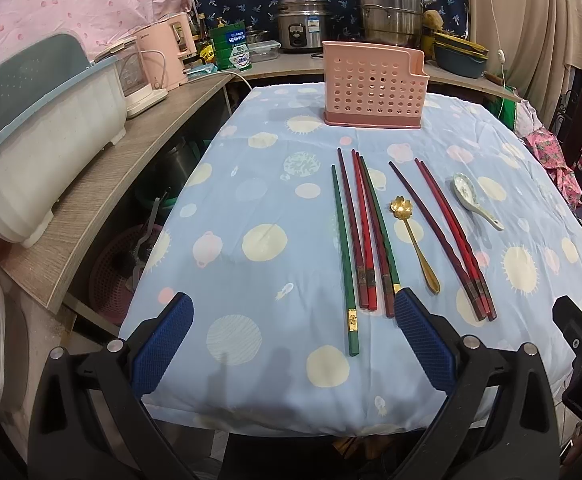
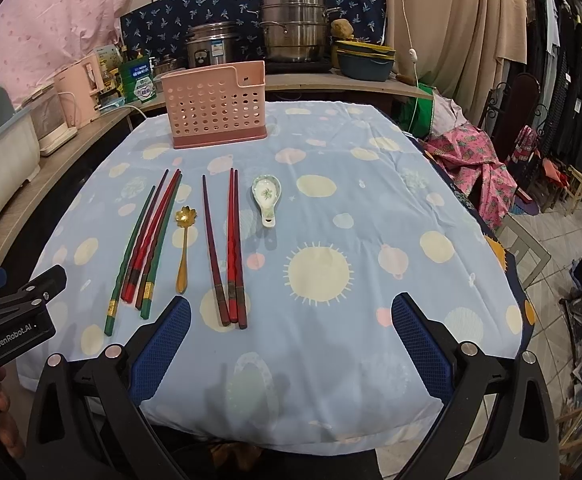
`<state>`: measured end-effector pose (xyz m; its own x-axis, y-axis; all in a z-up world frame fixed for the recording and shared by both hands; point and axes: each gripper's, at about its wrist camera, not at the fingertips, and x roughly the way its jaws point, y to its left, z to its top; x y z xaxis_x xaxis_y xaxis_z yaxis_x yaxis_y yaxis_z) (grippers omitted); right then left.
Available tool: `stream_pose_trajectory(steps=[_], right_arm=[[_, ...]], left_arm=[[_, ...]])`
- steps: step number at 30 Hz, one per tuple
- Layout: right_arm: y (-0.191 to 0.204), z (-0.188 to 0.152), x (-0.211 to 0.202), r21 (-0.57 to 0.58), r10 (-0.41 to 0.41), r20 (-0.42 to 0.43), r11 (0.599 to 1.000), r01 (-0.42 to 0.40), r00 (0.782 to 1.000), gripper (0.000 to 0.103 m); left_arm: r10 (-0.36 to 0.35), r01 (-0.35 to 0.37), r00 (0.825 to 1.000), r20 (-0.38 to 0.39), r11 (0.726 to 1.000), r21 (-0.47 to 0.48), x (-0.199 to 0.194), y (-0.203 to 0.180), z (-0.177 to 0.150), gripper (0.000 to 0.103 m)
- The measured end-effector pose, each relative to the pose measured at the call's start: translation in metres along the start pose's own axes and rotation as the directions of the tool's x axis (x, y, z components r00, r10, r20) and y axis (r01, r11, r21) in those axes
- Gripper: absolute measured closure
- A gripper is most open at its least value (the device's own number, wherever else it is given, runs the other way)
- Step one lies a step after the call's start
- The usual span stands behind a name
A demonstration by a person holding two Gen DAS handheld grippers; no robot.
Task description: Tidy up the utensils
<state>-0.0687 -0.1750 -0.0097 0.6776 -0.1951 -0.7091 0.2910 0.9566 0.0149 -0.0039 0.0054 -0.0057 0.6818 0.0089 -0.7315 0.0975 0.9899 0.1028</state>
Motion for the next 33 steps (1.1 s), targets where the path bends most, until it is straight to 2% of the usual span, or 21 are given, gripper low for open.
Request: stream_pose_trajectory(steps=[33], right_arm=[[-0.0015, -0.0014, 0.0012, 0.003, -0.002, -0.010, 1.000, 0.002, 1.000, 0.007]], left_arm=[[-0.007, 0.007, 1.000, -0.008, 1.000, 0.000, 0.0018, -0.0011, -0.0030, 0.007]])
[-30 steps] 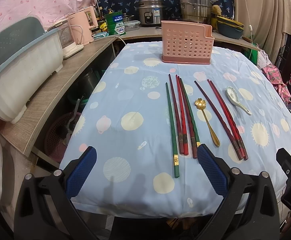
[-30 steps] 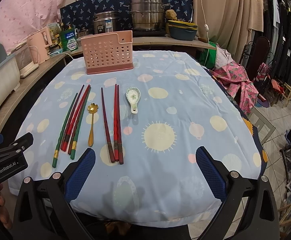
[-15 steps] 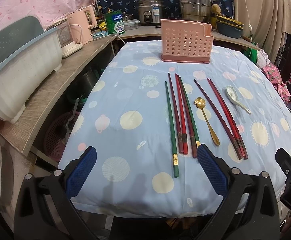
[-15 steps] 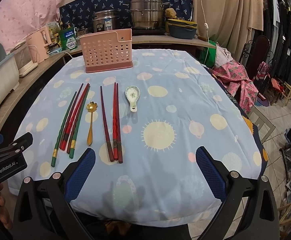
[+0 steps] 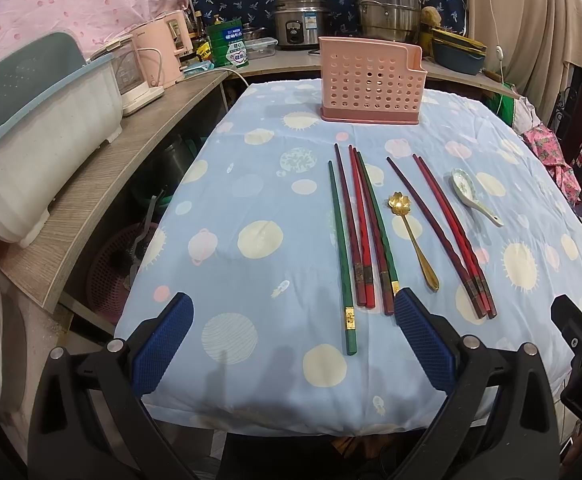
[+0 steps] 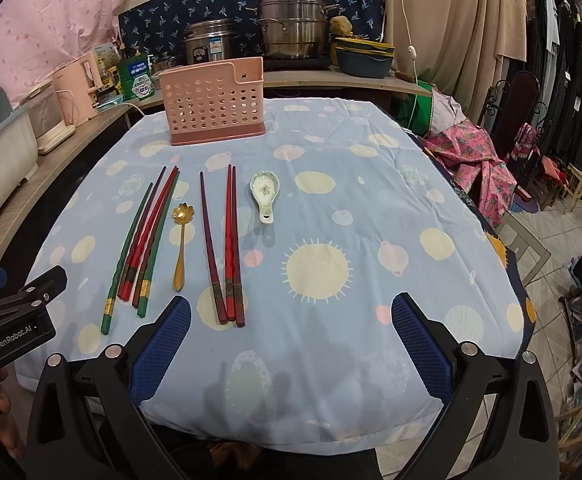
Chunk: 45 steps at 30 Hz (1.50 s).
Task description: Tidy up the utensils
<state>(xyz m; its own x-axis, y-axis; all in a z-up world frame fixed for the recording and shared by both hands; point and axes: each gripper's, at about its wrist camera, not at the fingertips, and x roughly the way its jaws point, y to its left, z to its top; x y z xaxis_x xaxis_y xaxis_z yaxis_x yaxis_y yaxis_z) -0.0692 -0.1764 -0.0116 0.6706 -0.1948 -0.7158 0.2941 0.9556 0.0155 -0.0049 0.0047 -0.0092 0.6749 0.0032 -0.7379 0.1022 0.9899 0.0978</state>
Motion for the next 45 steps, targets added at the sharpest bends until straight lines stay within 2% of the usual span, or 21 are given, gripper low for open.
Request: stream_pose_trajectory(steps=[7, 12, 17, 20, 22, 26, 32, 34, 37, 39, 45], right_arm=[[-0.005, -0.003, 0.005, 0.009, -0.006, -0.007, 1.000, 0.006, 1.000, 0.007], [-0.012, -0.004, 0.014, 0.027, -0.009, -0.028, 1.000, 0.009, 1.000, 0.007], [-0.010, -0.004, 0.020, 0.023, -0.009, -0.045, 1.000, 0.010, 0.999, 0.007], [-0.009, -0.004, 0.025, 0.017, -0.007, -0.055, 1.000, 0.008, 0.998, 0.007], [-0.008, -0.003, 0.028, 0.015, -0.004, -0.061, 1.000, 0.005, 0.998, 0.007], [-0.009, 0.000, 0.036, 0.018, 0.001, -0.065, 1.000, 0.000, 0.998, 0.007], [-0.012, 0.022, 0.055, 0.029, 0.014, -0.040, 0.999, -0.013, 0.999, 0.007], [-0.013, 0.033, 0.063, 0.029, 0.020, -0.020, 0.999, -0.020, 1.000, 0.011], [-0.012, 0.053, 0.081, 0.039, 0.051, -0.020, 0.998, -0.050, 0.998, 0.026], [-0.013, 0.065, 0.098, 0.067, 0.093, -0.038, 0.994, -0.090, 0.995, 0.041], [-0.008, 0.083, 0.141, 0.123, 0.174, -0.094, 0.979, -0.162, 0.980, 0.070]], left_arm=[[-0.009, 0.008, 0.999, -0.039, 1.000, -0.027, 0.017, 0.011, -0.002, 0.007], [-0.045, 0.042, 0.995, -0.093, 0.998, -0.038, 0.035, 0.016, -0.013, 0.007], [-0.084, 0.082, 0.988, -0.129, 0.996, -0.015, 0.051, 0.005, -0.022, 0.008], [-0.081, 0.084, 0.987, -0.140, 0.996, 0.012, 0.062, -0.002, -0.024, 0.010], [-0.085, 0.089, 0.983, -0.165, 0.996, 0.017, 0.072, -0.004, -0.026, 0.020], [-0.095, 0.098, 0.979, -0.178, 0.995, 0.006, 0.079, 0.000, -0.026, 0.028], [-0.107, 0.107, 0.980, -0.170, 0.994, -0.006, 0.080, 0.007, -0.019, 0.059], [-0.107, 0.108, 0.980, -0.169, 0.994, -0.005, 0.082, 0.008, -0.016, 0.070], [-0.107, 0.108, 0.980, -0.167, 0.994, -0.002, 0.084, 0.009, -0.013, 0.078], [-0.108, 0.109, 0.980, -0.169, 0.994, -0.005, 0.086, 0.009, -0.011, 0.079], [-0.109, 0.109, 0.979, -0.171, 0.994, -0.012, 0.087, 0.010, -0.010, 0.079]])
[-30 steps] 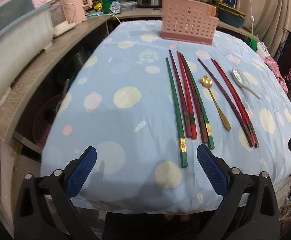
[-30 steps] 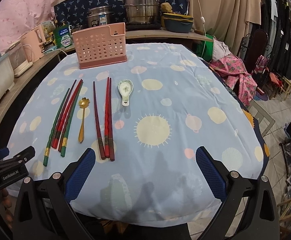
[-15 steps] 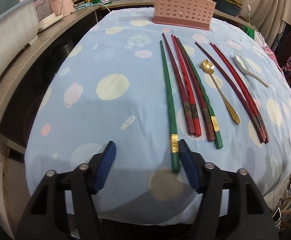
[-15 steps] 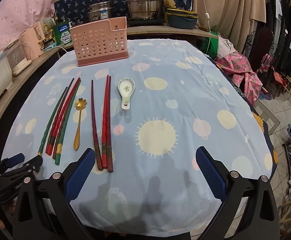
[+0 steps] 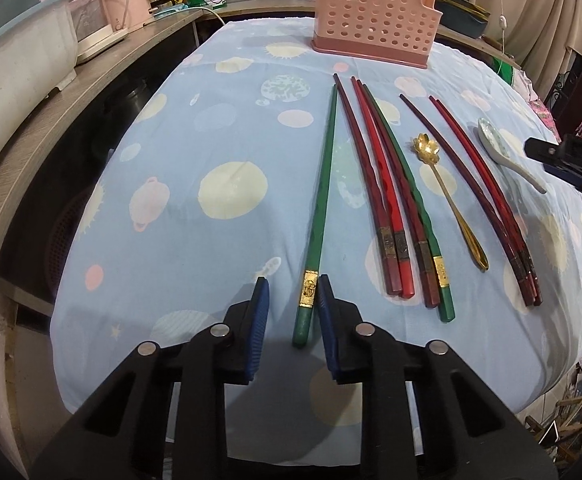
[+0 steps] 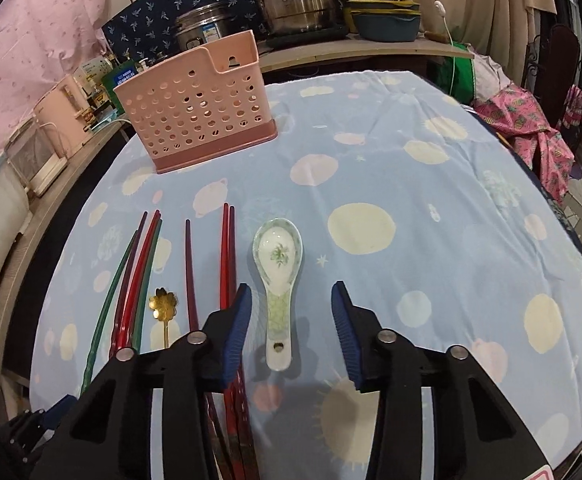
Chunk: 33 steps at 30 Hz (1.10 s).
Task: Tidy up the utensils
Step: 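Grasp the green chopstick with the left tool while the right tool grasps the white ceramic spoon, then carry the green chopstick with the left tool into the pink basket while the right tool drops the spoon in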
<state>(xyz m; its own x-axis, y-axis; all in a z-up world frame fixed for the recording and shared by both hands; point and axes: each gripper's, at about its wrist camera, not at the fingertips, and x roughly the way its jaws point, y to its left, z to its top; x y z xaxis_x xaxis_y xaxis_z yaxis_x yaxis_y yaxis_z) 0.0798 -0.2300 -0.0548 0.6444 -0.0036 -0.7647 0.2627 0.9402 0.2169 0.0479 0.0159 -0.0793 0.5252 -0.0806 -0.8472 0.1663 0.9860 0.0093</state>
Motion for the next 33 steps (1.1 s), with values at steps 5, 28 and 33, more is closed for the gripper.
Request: stream_pose_trajectory(steps=[5, 28, 33], right_arm=[[-0.003, -0.004, 0.023, 0.030, 0.010, -0.055, 1.000, -0.008, 0.998, 0.084], [0.006, -0.032, 0.014, -0.031, 0.021, -0.077, 0.999, -0.024, 0.997, 0.094], [-0.001, -0.030, -0.008, -0.019, 0.015, -0.049, 1.000, -0.016, 0.999, 0.095]], left_arm=[[-0.001, 0.001, 1.000, -0.001, 1.000, -0.006, 0.001, 0.000, 0.002, 0.079], [-0.039, 0.038, 0.999, -0.011, 0.998, -0.051, -0.001, 0.009, 0.004, 0.093], [-0.059, 0.059, 0.998, 0.004, 0.995, -0.078, -0.015, 0.017, 0.010, 0.096]])
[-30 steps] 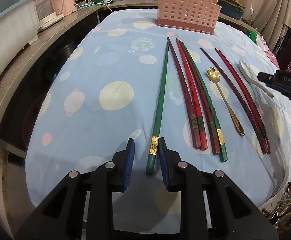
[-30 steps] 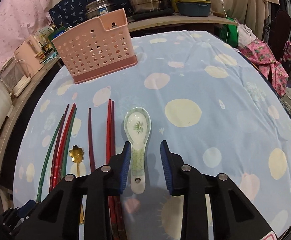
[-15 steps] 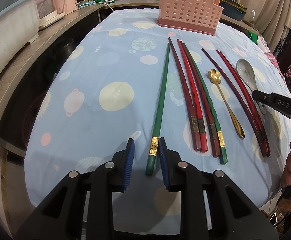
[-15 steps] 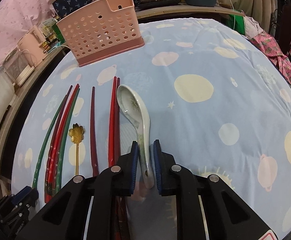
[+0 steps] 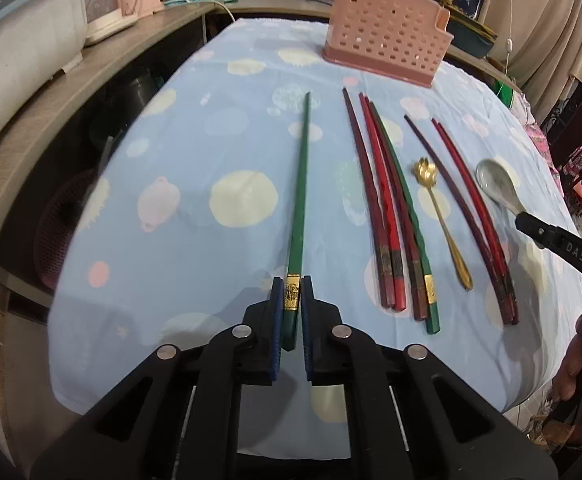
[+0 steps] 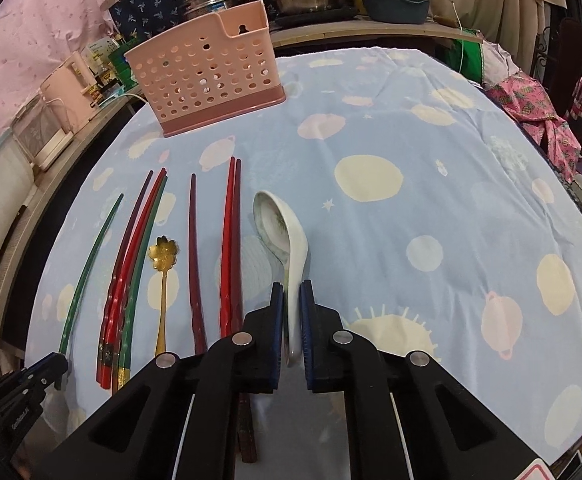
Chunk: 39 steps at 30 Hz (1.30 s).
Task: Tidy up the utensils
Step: 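Carry the green chopstick with the left tool into the pink basket while the right tool drops the spoon in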
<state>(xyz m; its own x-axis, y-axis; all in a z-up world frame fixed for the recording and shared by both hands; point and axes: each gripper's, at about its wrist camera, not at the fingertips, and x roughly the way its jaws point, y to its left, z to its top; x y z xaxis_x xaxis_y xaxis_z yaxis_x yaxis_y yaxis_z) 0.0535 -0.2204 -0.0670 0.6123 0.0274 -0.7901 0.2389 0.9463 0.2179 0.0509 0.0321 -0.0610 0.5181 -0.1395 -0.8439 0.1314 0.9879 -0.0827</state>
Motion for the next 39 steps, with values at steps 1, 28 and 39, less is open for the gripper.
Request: stream_pose_trajectory(steps=[1, 28, 39], right_arm=[[-0.002, 0.002, -0.005, 0.006, 0.000, 0.007, 1.000, 0.000, 1.000, 0.095], [0.020, 0.178, -0.046, -0.026, 0.037, 0.287, 0.999, -0.031, 0.957, 0.098], [0.052, 0.273, -0.010, -0.064, 0.034, 0.392, 0.998, -0.009, 0.919, 0.098]], left_arm=[[-0.003, 0.003, 1.000, 0.009, 1.000, -0.004, -0.005, 0.001, 0.002, 0.096], [-0.038, 0.044, 0.915, 0.402, 0.999, -0.006, -0.093, -0.012, 0.240, 0.096], [-0.098, 0.103, 0.792, 0.602, 0.994, 0.026, -0.148, -0.039, 0.343, 0.096]])
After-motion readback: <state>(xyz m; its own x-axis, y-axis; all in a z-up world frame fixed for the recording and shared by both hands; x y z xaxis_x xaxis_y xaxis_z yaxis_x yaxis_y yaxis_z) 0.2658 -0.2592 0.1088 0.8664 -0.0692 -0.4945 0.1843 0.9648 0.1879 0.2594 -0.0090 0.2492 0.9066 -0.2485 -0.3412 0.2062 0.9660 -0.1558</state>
